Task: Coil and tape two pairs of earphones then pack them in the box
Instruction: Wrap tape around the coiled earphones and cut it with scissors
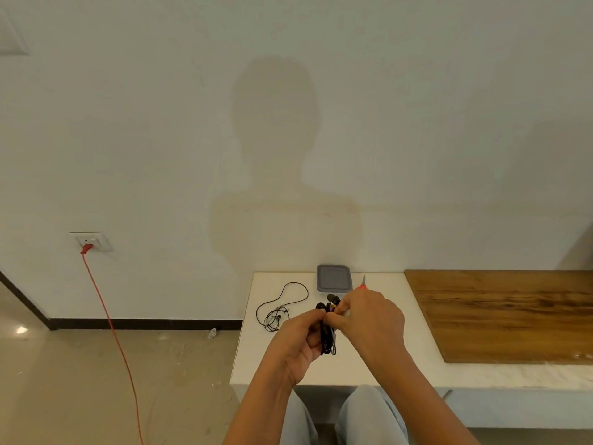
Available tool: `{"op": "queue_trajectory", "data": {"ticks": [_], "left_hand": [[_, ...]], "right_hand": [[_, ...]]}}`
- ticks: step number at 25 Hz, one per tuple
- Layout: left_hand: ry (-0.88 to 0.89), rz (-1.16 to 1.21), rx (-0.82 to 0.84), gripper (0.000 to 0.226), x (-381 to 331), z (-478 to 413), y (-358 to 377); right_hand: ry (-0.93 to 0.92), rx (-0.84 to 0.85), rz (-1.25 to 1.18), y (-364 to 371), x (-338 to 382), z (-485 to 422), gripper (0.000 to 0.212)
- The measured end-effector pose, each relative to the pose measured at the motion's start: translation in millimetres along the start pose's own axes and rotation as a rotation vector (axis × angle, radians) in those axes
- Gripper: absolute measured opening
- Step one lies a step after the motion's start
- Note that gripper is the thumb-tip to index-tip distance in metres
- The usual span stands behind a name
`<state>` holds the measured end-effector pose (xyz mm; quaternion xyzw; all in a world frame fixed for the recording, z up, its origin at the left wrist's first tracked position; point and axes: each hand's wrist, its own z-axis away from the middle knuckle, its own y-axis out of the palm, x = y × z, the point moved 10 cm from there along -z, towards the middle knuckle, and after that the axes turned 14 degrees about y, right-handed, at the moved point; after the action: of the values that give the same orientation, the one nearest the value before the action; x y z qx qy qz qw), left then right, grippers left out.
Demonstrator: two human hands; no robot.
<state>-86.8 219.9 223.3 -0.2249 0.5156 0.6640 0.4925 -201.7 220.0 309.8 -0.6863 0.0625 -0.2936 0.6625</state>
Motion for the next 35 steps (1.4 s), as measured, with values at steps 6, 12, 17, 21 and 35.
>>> {"op": "queue_trajectory", "data": {"ticks": [6,12,17,21,35], "left_hand": [[-0.070,0.083,-0.023,0.013,7.0,-2.3,-1.5],[-0.099,0.132,0.046,0.016,12.2,-3.5,0.6],[-0.076,0.149,0.055,0.018,13.2,-1.2,9.8],[-0.074,0.190,0.030,0.019,7.6,-1.0,7.7],[0.302,-0.545,-0.077,0.027,-28.5,-21.4,-22.5]], "right_hand": [[-0.063,-0.073,0.000,-4.2,7.9,9.1,0.029],[-0.067,-0.064,-0.110,0.5,3.9,6.3,0.020],[-0.160,-0.014,-0.100,-4.6,7.4,1.6,0.025],[-0.243,0.216,-0.264,0.2,6.3,-3.8,0.022],[-0.716,0.032,-0.027,22.4,9.4,15.5,0.024]]}}
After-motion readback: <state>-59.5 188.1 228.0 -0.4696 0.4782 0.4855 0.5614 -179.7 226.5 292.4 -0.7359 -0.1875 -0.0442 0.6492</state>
